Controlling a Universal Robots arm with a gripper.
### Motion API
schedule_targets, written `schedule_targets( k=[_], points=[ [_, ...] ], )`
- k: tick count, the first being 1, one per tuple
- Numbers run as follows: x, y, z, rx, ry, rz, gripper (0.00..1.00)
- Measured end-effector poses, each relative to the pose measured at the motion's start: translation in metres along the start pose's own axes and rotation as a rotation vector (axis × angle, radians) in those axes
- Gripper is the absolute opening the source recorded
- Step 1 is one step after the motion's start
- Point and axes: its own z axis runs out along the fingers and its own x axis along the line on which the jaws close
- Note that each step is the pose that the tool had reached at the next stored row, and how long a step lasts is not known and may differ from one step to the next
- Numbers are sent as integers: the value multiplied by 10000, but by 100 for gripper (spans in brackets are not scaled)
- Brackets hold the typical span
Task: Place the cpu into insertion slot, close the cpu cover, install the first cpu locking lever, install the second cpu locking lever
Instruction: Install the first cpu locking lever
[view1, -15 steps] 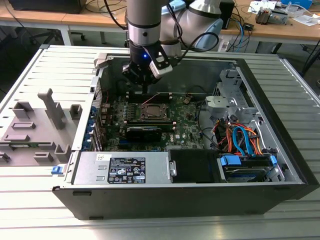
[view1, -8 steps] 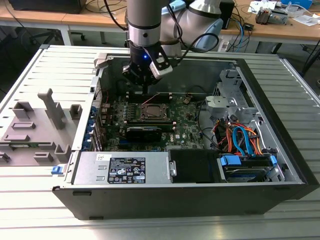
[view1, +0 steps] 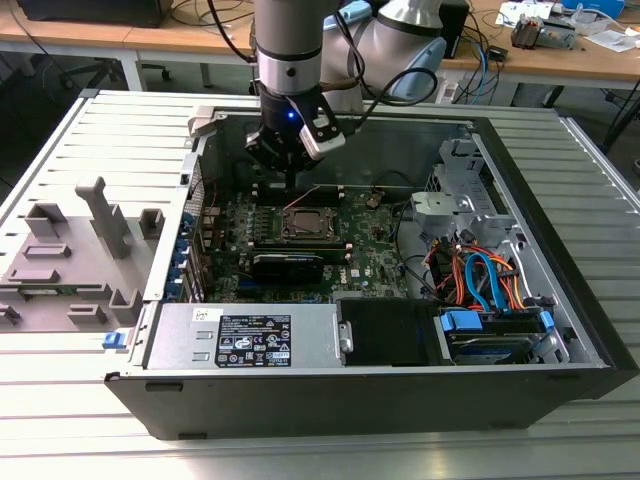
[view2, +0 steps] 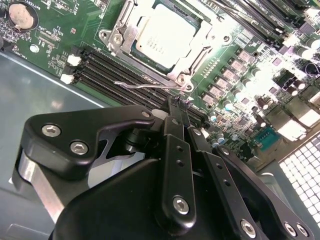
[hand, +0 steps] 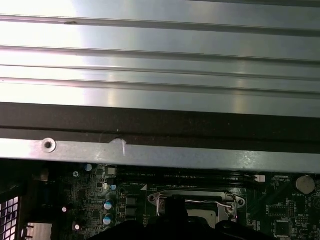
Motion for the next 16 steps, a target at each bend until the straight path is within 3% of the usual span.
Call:
schedule_targets(
  k=[16],
  points=[
    [-19,-2,31,0,0,0,11]
  ],
)
